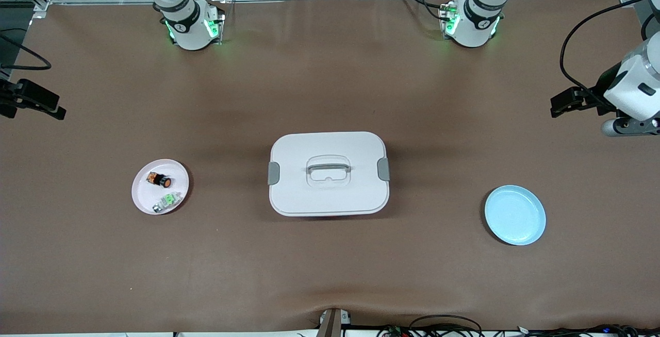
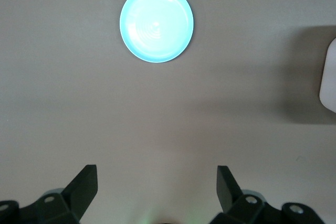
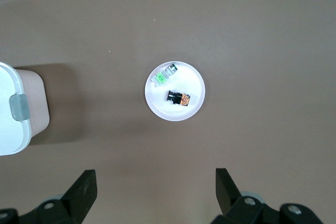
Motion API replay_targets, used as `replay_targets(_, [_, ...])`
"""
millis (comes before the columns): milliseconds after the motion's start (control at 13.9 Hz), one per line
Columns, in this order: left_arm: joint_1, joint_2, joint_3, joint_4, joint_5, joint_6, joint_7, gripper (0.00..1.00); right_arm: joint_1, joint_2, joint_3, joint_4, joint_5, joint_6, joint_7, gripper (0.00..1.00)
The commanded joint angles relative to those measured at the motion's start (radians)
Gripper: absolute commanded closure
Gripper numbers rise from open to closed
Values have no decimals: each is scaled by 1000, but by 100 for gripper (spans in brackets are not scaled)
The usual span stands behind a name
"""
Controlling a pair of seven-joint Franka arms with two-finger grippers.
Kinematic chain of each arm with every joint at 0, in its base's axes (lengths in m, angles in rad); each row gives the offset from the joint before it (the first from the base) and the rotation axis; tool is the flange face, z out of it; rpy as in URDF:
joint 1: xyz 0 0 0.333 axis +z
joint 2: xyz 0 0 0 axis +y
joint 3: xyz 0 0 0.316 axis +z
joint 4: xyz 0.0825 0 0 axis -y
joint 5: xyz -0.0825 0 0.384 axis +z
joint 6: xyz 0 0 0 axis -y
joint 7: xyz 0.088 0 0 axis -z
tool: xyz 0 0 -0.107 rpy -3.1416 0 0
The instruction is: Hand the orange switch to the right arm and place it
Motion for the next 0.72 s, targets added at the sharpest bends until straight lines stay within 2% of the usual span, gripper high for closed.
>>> replay_targets(0, [4,8,4,25,-12,-24,8,0,-10,-27,1,-38,-10,6,-33,0])
replay_targets(216, [0,8,4,27,-12,-24,8,0,-7,-50,1,-70,-9,12,-36,0])
replay_targets(505, [-3,10,4,52,-12,-24,8,0,-4,-104,1,-168,-9,61,-36,0])
replay_targets(649, [-3,10,4,52,-12,-24,8,0,-10,-107,5,-173,-9,67,-36,0])
